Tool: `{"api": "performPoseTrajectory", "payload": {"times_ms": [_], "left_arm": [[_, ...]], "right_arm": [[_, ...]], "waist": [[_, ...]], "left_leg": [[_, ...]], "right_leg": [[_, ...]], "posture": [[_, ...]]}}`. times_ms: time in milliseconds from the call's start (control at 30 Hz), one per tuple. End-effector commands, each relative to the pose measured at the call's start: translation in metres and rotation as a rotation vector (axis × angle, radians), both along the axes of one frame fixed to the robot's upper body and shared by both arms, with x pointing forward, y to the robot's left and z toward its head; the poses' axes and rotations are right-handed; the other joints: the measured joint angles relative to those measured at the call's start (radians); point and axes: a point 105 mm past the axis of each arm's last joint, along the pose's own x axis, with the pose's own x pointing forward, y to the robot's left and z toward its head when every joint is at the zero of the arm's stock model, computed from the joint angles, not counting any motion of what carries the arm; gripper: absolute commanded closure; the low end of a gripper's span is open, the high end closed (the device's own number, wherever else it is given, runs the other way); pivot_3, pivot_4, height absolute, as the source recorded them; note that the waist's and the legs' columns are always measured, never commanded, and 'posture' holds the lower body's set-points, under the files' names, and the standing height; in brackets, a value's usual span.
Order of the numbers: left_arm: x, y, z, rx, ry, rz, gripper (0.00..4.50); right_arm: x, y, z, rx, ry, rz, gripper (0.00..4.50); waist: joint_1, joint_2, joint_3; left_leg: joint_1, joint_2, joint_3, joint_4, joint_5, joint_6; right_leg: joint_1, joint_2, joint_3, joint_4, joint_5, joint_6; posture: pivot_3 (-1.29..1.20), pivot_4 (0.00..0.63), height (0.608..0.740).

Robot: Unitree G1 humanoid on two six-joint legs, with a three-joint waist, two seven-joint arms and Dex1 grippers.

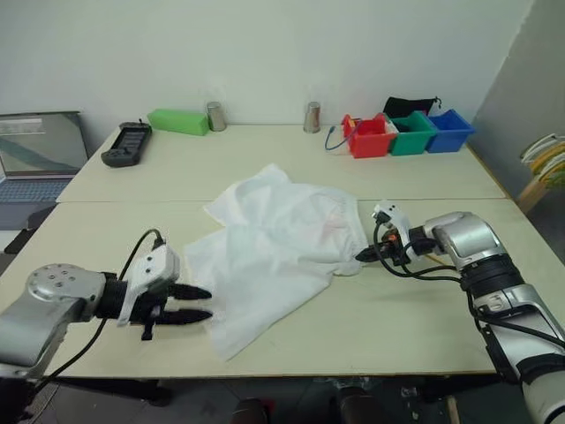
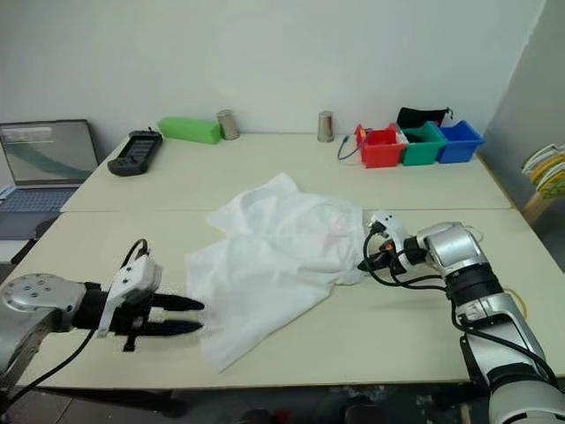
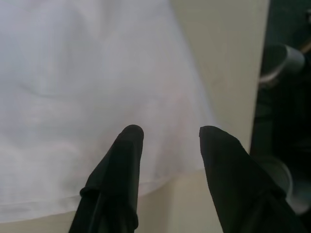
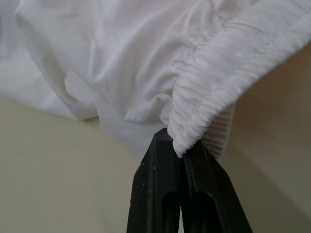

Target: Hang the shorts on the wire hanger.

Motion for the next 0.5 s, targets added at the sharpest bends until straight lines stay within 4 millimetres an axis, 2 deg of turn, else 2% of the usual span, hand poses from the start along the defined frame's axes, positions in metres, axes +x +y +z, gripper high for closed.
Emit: {"api": "performPoseTrajectory", "payload": {"times_ms": [33,200,367,500], "left_arm": [[-0.002,-0.006,-0.007,0.049,-0.087,-0.097,1.25],[0.007,-0.018,-0.018,0.04,-0.185,-0.131,0.06],[0.014,-0.022,-0.035,0.099,-0.269,-0.209,0.01],[0.012,-0.018,-0.042,0.146,-0.246,-0.277,0.01]], "right_arm": [[0.006,0.007,0.015,0.022,-0.051,0.02,4.5],[0.006,0.009,0.014,0.022,-0.046,0.023,4.5],[0.004,0.01,0.014,0.016,-0.042,0.031,4.5],[0.003,0.011,0.014,0.016,-0.039,0.032,4.5]], "waist": [[-0.001,0.0,0.0],[-0.001,-0.001,0.0],[-0.002,0.0,0.0],[-0.004,0.0,0.0]], "left_leg": [[0.0,0.0,0.0,0.0,0.0,0.0],[0.0,0.0,0.0,0.001,0.0,0.0],[0.0,0.0,0.0,0.0,0.0,0.0],[0.0,0.0,0.0,0.0,0.0,0.0]], "right_leg": [[0.0,0.0,0.0,0.0,0.0,0.0],[0.001,0.0,0.0,0.0,0.0,0.0],[0.001,0.0,0.0,0.0,0.0,0.0],[0.001,0.0,0.0,0.0,0.0,0.0]], "posture": [[0.0,0.075,0.74],[0.0,0.076,0.74],[-0.01,0.076,0.74],[-0.02,0.074,0.74]]}}
